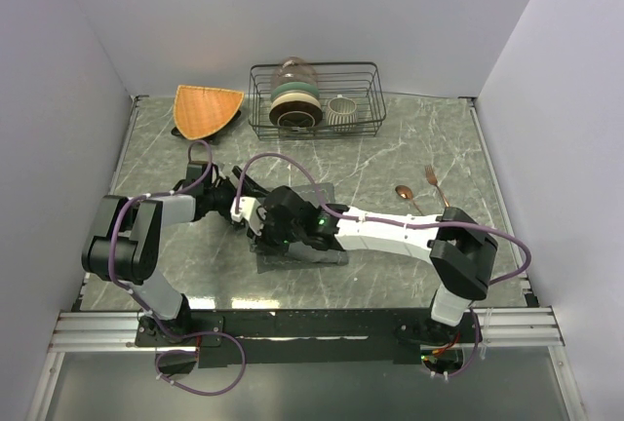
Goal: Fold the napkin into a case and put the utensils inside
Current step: Smooth out the lower triangle-folded napkin at the center of the board.
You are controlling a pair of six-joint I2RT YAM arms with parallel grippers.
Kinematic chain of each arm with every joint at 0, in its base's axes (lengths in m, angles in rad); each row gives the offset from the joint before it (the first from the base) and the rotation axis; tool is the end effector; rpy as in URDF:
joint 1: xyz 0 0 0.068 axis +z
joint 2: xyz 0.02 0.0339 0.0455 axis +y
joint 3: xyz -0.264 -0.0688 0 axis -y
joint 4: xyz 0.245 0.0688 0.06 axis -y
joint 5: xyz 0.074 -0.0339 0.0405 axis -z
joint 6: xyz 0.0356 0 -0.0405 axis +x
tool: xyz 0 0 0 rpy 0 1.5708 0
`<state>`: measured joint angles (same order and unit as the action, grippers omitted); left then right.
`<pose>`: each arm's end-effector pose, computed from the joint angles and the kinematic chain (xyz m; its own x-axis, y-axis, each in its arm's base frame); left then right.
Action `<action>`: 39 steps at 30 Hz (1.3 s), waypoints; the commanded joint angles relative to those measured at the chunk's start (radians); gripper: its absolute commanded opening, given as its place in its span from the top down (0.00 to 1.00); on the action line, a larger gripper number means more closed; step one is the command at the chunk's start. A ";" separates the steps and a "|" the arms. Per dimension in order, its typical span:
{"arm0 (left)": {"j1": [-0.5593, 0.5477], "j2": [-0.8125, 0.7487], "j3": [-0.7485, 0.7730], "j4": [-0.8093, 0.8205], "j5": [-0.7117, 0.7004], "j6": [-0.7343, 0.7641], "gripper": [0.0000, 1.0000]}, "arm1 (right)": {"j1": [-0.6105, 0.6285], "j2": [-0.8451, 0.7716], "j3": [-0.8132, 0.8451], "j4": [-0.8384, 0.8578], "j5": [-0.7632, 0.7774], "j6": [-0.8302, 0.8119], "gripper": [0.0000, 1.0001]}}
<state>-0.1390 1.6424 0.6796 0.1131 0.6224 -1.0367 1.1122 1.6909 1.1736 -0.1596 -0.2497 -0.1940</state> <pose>0.2903 -0.0616 0.1327 -0.8036 -0.5937 0.0408 -0.3889 0.4720 -0.7912 0.1598 0.3436 0.2386 -0.0881 -0.6005 -0.7947 -0.9897 0.1431 0.0016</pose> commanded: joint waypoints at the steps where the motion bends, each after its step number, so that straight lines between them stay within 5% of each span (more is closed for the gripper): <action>1: 0.004 0.042 -0.006 -0.070 -0.141 0.050 0.01 | 0.012 0.006 0.012 0.029 -0.028 0.030 1.00; 15: 0.053 -0.052 0.069 -0.280 -0.101 0.158 0.01 | 0.009 0.136 0.020 0.058 -0.020 0.027 1.00; 23: 0.234 -0.088 0.107 -0.467 -0.104 0.294 0.01 | 0.012 0.184 0.072 0.058 -0.062 0.039 1.00; 26: 0.311 -0.128 0.130 -0.489 -0.087 0.346 0.01 | 0.011 0.194 0.127 0.009 -0.117 0.036 0.85; 29: 0.360 -0.141 0.146 -0.515 -0.033 0.391 0.01 | -0.003 0.149 0.141 -0.015 -0.148 0.050 0.52; 30: 0.366 -0.135 0.158 -0.551 -0.030 0.406 0.01 | -0.024 0.119 0.146 -0.024 -0.161 0.059 0.33; 31: 0.377 -0.127 0.184 -0.575 -0.017 0.441 0.01 | -0.040 0.106 0.153 -0.055 -0.172 0.070 0.29; 35: 0.418 -0.111 0.248 -0.644 0.057 0.568 0.01 | -0.161 0.038 0.192 -0.197 -0.253 0.129 0.25; 39: 0.386 -0.186 0.343 -0.664 0.232 0.955 0.01 | -0.314 -0.071 0.114 -0.320 -0.273 0.186 0.29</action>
<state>0.2722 1.5402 0.9230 -0.5003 0.6628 -0.4683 0.9291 1.7649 1.3094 -0.3283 -0.4797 -0.0856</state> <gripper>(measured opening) 0.993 0.728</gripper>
